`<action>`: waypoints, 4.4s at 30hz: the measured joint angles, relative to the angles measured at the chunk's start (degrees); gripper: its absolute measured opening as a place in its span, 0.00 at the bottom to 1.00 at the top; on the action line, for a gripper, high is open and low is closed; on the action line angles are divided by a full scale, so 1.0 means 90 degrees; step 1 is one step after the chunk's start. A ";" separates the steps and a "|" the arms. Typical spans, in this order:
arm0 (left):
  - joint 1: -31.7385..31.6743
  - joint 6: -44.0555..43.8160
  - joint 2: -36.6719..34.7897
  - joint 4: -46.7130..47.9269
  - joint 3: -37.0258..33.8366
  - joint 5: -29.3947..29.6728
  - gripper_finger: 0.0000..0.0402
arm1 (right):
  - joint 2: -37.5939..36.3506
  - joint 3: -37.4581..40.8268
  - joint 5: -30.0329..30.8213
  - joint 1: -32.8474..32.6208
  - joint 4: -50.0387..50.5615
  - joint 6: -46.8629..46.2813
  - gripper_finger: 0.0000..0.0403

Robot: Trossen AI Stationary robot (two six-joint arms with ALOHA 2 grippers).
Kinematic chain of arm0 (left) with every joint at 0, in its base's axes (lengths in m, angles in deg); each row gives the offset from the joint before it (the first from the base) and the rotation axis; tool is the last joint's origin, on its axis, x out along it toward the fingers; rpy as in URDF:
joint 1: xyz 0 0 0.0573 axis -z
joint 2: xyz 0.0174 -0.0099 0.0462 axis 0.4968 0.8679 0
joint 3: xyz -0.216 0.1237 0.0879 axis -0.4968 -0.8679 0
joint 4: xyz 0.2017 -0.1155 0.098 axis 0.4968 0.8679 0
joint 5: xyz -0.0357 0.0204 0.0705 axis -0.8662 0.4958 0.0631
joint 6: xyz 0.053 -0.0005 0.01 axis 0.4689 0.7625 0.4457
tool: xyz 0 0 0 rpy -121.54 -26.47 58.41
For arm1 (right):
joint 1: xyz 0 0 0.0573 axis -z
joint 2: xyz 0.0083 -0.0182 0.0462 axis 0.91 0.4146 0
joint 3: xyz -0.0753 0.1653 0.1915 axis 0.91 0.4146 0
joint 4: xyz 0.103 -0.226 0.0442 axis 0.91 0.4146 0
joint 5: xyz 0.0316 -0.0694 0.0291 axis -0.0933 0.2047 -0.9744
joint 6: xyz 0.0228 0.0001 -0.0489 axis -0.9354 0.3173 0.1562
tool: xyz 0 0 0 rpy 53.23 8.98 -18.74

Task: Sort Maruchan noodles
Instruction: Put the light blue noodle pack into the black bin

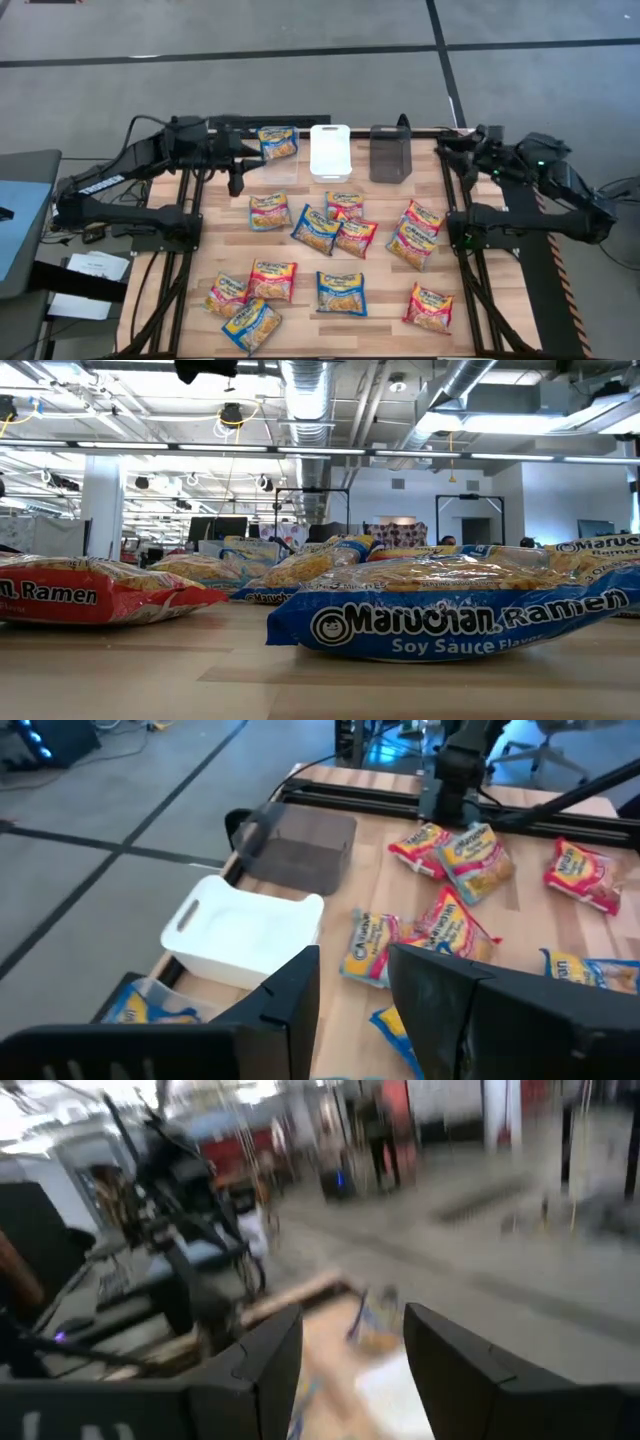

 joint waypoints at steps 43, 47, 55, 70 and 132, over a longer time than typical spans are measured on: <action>0.0149 -0.0524 -0.0868 -0.2421 -0.1790 -0.0673 0.28 | 0.4451 -0.0012 -0.2262 -0.1475 0.4722 -0.3174 0.50; 0.0149 -0.0477 -0.0868 -0.2422 -0.1790 -0.0673 0.28 | 0.4891 -0.0010 -0.2133 -0.1731 0.4713 -0.3318 0.50; 0.0149 -0.0482 -0.0868 -0.2420 -0.1790 -0.0673 0.28 | 0.5711 0.0020 -0.2016 -0.2034 0.4718 -0.3347 0.50; 0.0149 -0.0631 -0.0868 -0.2420 -0.1790 -0.0671 0.28 | 0.5963 0.0204 -0.1548 -0.2174 0.5009 -0.3364 0.50; 0.0151 -0.0669 -0.0868 -0.2543 -0.1790 -0.0620 0.28 | 0.5916 -0.1732 0.0820 -0.1660 0.5593 -0.1982 0.01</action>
